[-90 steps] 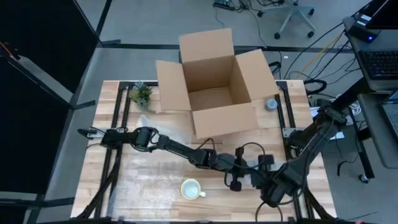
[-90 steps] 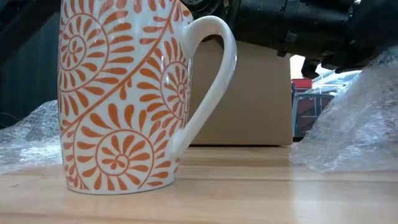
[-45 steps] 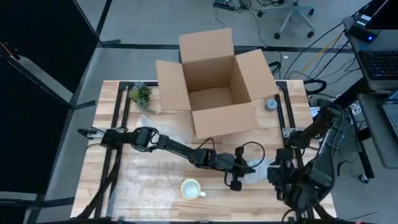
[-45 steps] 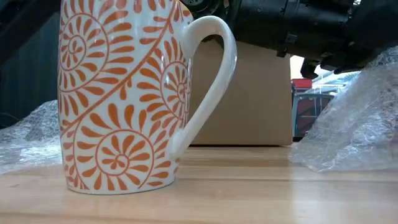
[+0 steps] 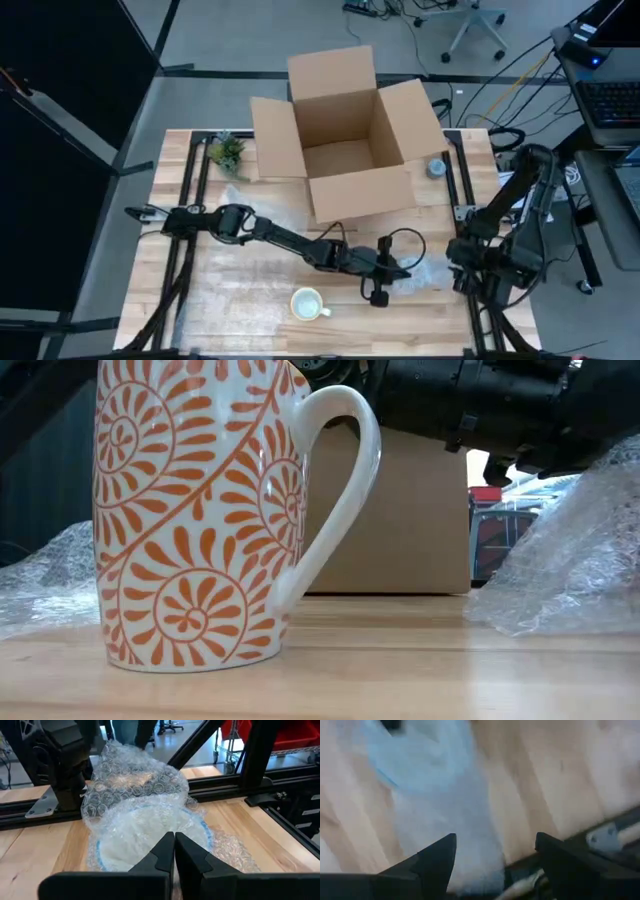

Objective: Wrap mug
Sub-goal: Wrap the red mug with bubble wrap

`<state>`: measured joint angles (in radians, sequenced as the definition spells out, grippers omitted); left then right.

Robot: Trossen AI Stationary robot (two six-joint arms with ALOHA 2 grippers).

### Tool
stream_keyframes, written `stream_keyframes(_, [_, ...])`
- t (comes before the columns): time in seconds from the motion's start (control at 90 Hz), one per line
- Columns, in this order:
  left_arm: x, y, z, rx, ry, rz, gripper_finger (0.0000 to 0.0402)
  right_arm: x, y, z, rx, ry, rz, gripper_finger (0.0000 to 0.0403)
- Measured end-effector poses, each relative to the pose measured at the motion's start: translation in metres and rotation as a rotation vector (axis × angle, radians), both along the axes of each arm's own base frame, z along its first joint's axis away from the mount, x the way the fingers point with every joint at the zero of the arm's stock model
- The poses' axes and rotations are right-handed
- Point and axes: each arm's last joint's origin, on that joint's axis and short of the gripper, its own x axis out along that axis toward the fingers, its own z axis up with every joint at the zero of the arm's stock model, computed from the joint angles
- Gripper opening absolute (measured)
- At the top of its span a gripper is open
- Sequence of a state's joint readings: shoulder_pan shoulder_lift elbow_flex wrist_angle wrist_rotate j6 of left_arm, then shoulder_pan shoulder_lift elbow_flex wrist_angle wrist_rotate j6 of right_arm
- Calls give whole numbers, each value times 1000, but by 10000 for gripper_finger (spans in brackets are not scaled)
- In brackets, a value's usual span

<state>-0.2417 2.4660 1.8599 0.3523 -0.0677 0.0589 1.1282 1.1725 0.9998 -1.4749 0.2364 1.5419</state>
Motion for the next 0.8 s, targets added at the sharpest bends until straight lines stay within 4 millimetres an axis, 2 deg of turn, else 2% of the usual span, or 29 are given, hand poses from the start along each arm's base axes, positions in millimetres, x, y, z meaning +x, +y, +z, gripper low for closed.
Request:
stream_keyframes(0.133, [0,0,0,2,-1,-1,0,-7,0,-7,86,212,-29,258])
stream_keyframes(0.2, [0,0,0,3,-2,-1,0,-9,0,-7,94,243,-26,258])
stream_keyframes(0.467, [0,0,0,0,-3,-2,0,-4,4,-10,20,109,54,258])
stream_keyframes(0.611, [0,0,0,-1,-4,-7,0,1,10,-22,-12,57,120,258])
stream_keyframes(0.8, [0,0,0,-2,-3,-8,0,11,21,-20,34,-139,168,258])
